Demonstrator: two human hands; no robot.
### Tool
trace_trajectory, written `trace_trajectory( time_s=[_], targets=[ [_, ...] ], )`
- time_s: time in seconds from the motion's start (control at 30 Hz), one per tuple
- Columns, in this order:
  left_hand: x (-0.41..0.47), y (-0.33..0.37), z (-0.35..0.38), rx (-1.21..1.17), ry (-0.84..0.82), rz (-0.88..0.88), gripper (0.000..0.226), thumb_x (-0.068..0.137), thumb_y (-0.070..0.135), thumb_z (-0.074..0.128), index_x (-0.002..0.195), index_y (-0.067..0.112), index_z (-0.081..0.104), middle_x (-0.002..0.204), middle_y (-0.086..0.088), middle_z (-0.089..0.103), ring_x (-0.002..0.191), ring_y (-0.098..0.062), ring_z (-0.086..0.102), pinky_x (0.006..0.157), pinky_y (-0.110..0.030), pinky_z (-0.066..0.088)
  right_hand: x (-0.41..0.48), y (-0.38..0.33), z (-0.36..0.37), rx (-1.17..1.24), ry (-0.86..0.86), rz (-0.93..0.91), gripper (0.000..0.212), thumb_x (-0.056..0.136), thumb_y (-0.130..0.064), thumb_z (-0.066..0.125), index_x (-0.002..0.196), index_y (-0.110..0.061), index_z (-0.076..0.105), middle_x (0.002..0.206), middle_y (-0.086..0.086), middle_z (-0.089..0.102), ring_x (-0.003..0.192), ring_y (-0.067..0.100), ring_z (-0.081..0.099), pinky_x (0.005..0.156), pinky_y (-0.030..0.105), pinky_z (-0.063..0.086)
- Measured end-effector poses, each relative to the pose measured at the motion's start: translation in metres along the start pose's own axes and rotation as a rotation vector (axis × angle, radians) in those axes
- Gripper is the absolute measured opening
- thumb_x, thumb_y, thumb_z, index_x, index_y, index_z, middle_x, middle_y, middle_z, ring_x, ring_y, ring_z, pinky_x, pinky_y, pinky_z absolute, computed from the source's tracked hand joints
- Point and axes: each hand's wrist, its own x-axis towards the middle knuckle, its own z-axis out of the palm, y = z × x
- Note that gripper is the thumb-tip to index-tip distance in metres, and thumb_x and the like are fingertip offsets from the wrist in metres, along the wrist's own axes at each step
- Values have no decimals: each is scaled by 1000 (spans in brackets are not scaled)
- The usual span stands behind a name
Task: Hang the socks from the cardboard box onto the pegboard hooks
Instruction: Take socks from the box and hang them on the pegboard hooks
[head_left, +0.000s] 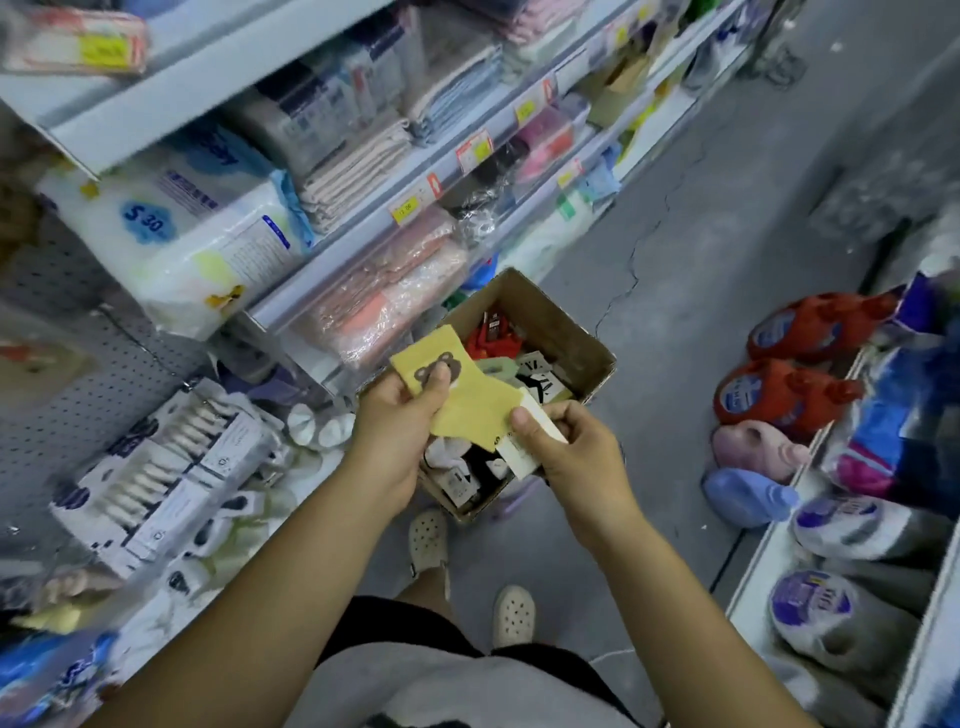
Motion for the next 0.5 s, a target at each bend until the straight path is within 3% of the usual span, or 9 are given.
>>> trace_trajectory(
  time_s=[0.1,0.27,0.4,0.5],
  targets=[
    [-28,-5,-4,-112,93,56,8,99,22,65,104,18,68,113,-6,76,102,-23,71,99,-48,55,-12,3,-20,-43,-40,8,37,77,-46,83,90,-15,65,94,17,74,75,26,68,66,54,56],
    [-77,-17,-13,-256,172,144,8,103,19,57,110,20,61,108,2,73,94,-17,71,94,-53,56,-35,1,-45,-101,-153,-69,21,85,-26,80,95,-13,67,88,7,71,72,16,66,57,29,51],
    [-118,-21,-31,-307,229,203,10,104,20,54,113,22,58,109,4,72,98,-17,72,82,-49,60,-53,-9,-34,-71,-270,-77,9,88,-16,76,97,-18,73,95,8,76,91,27,74,78,42,61],
    [-143,-19,-52,-311,256,240,7,104,20,53,109,22,58,111,0,72,96,-22,73,72,-47,63,-69,-18,-11,-31,-383,-52,12,91,-12,72,103,-14,73,96,6,75,89,21,74,69,36,63]
  ],
)
